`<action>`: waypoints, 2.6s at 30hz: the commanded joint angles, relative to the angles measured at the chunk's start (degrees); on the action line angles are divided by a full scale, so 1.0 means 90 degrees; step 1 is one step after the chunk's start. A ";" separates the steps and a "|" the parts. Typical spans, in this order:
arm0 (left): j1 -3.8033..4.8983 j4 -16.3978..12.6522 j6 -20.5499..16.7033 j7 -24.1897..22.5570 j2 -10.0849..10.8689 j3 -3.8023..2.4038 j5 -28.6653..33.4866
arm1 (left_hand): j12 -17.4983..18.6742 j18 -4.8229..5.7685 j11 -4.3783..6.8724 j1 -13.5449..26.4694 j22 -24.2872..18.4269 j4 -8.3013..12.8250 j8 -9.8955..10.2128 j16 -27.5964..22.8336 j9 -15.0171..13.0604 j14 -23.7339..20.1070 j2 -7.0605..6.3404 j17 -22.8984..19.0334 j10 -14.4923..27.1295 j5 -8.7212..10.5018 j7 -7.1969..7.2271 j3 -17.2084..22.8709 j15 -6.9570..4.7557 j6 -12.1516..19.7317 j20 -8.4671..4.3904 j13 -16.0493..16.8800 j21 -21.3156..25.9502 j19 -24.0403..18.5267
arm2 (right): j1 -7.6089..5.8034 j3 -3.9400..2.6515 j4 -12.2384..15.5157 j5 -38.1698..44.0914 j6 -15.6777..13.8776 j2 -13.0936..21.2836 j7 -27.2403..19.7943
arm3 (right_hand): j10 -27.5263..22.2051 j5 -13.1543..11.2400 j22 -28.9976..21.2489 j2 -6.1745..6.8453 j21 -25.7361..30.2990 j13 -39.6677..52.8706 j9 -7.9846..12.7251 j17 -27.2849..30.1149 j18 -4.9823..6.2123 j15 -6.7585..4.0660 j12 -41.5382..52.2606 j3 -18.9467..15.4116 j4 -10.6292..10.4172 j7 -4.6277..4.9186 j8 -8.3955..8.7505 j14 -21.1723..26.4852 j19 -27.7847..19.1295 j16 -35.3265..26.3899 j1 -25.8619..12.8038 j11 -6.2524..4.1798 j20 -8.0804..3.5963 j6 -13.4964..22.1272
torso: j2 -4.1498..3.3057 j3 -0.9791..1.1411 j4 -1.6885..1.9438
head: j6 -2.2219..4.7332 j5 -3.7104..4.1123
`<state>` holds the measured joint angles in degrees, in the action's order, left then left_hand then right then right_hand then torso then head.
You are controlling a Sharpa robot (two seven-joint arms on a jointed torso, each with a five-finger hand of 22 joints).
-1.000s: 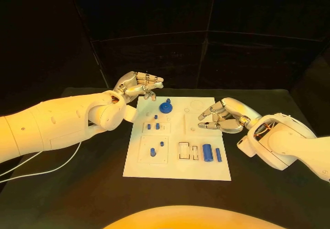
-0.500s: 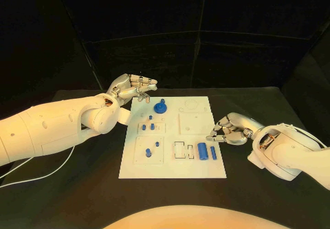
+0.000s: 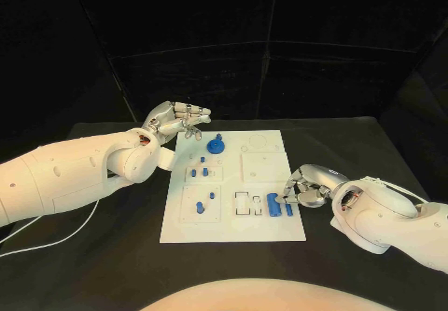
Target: Assemble the parts on the task board
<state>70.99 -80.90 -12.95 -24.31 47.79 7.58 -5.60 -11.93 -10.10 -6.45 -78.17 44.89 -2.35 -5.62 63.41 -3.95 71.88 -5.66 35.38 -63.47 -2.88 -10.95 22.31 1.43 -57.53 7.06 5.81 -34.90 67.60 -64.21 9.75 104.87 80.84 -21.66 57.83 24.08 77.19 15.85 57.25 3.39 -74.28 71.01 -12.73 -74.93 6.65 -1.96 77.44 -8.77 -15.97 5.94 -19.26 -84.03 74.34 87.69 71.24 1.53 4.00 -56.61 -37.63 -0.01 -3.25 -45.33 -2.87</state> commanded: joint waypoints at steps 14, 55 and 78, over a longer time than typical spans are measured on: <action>0.0005 -0.0027 0.0069 -0.0018 0.0032 -0.0002 0.0051 | -0.0039 -0.0040 0.0002 -0.0051 -0.0010 -0.0006 -0.0041 0.0004 0.0000 -0.0043 0.0043 0.0000 0.0053 -0.0013 0.0011 -0.0031 0.0011 0.0040 0.0021 0.0011 0.0018 -0.0001 | 0.0133 0.0004 -0.0039 0.0209 0.0200 -0.0213 0.0169 | 0.0015 -0.0008 0.0017 0.0003 -0.0030 0.0053 -0.0104 -0.1100 -0.0062 -0.0046 -0.0003 -0.0137 -0.0083 -0.0002 -0.0118 -0.0548 0.0033 0.0032 -0.0096 0.0003 -0.0013 0.0105 | -0.0008 -0.0001 -0.0004 | -0.0058 0.0004; 0.0006 -0.0071 0.0114 0.0032 0.0091 -0.0001 0.0051 | -0.0046 -0.0040 -0.0002 -0.0049 -0.0012 -0.0008 -0.0044 0.0004 0.0001 -0.0047 0.0044 -0.0008 0.0067 -0.0012 0.0007 -0.0035 0.0013 0.0049 0.0022 0.0010 0.0022 0.0001 | 0.0398 0.0000 -0.0070 -0.0358 -0.1491 -0.0441 -0.0363 | 0.0231 0.1564 0.0234 -0.0340 -0.0146 0.0388 -0.0495 -0.1291 -0.0096 -0.0123 0.0121 -0.0186 0.0006 -0.0098 -0.0471 -0.0585 0.0128 0.0110 0.0433 -0.0091 -0.0082 0.0125 | 0.0006 -0.0008 0.0005 | -0.0058 -0.0026; 0.0005 -0.0057 0.0136 0.0033 0.0056 0.0000 0.0051 | -0.0047 -0.0040 -0.0003 -0.0048 -0.0013 -0.0009 -0.0044 0.0004 0.0001 -0.0048 0.0044 -0.0009 0.0070 -0.0012 0.0006 -0.0037 0.0013 0.0051 0.0022 0.0010 0.0023 0.0001 | 0.0397 -0.0004 -0.0151 -0.0831 -0.0738 -0.1000 -0.0187 | 0.0245 0.1257 0.0256 -0.0532 -0.0159 0.0408 -0.0595 -0.1299 -0.0096 -0.0116 0.0077 -0.0477 -0.0076 -0.0104 -0.0492 -0.0586 0.0117 0.0113 -0.0155 -0.0087 -0.0072 0.0113 | 0.0000 -0.0014 0.0003 | -0.0044 -0.0047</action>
<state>70.97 -81.36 -12.41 -23.82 48.37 7.62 -5.39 -12.20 -10.10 -6.57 -78.42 44.86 -2.35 -5.75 63.41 -3.95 71.88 -5.41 35.38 -63.18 -2.87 -10.95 22.31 1.44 -57.54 7.06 5.84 -34.90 67.60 -60.56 9.74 103.62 74.34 -31.48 49.07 21.48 79.24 27.45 59.52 -1.44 -75.61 74.78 -18.18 -74.94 6.66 -2.78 78.36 -12.64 -16.68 5.00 -23.46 -84.04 75.26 88.42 70.29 0.92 3.08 -55.51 -37.66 -0.09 -3.11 -45.67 -3.21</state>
